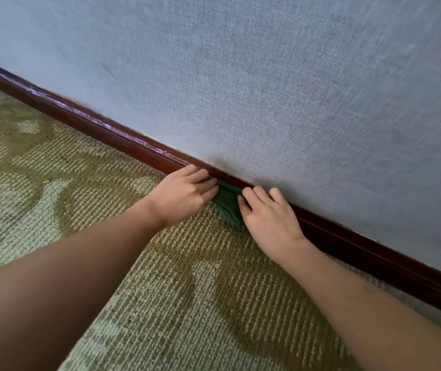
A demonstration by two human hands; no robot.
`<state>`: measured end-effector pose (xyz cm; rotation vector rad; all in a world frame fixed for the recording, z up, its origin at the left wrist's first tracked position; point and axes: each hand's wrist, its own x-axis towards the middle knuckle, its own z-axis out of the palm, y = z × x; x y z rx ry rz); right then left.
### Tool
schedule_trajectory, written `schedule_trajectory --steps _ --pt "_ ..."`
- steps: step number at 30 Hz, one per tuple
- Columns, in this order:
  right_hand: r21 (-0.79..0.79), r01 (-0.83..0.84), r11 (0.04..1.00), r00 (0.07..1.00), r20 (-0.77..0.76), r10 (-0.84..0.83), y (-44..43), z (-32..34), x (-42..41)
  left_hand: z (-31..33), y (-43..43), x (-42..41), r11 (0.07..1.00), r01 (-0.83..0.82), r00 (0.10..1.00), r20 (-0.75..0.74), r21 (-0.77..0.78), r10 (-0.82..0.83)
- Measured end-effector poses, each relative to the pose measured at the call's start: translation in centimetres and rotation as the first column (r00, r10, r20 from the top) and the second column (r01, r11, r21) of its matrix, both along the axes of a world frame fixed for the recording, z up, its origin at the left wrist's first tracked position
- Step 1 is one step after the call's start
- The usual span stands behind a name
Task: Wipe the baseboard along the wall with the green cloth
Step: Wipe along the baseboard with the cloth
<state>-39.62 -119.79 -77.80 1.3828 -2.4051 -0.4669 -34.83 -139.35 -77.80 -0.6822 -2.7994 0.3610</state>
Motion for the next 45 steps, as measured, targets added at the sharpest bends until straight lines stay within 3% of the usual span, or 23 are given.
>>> schedule_trajectory --steps 5,8,13,17,26,33,36,40,45 --pt "-0.04 -0.119 0.992 0.974 -0.197 0.109 0.2 0.0 -0.3 0.2 0.2 0.3 0.999 0.021 0.99 -0.14 0.034 -0.016" --pt "-0.022 -0.084 0.996 0.965 -0.25 0.076 0.5 0.1 -0.7 0.4 0.3 -0.1 0.999 0.022 0.983 -0.186 0.04 -0.015" --pt "0.048 0.033 0.998 0.995 -0.091 -0.028 0.2 -0.1 -0.5 -0.3 0.7 -0.8 1.0 -0.014 0.989 -0.148 -0.021 0.01" --pt "0.101 0.056 0.993 0.998 0.004 -0.057 -0.3 -0.2 -0.3 -0.9 0.3 -0.8 0.998 -0.047 0.988 -0.145 0.044 0.053" --pt "0.086 0.079 0.993 0.969 0.226 -0.097 -2.8 -0.2 -0.8 -0.3 -0.7 -0.6 0.987 -0.157 0.984 -0.078 0.04 0.159" --pt "0.127 0.028 0.992 0.997 0.066 -0.037 -0.6 0.7 0.6 0.0 -0.1 1.1 1.0 -0.021 1.0 -0.021 -0.022 0.02" --pt "0.168 0.022 0.986 0.989 0.139 -0.046 0.4 0.7 0.6 0.1 0.2 1.3 1.0 0.017 1.0 -0.023 -0.022 -0.018" --pt "0.19 0.126 0.974 0.983 0.111 -0.149 0.2 0.4 -0.1 -0.1 0.2 0.3 0.999 0.032 0.995 -0.093 0.044 -0.028" --pt "0.184 0.124 0.975 0.975 0.159 -0.154 -1.1 0.3 -0.4 -0.9 -1.0 -0.1 0.995 0.052 0.996 -0.077 0.089 -0.045"
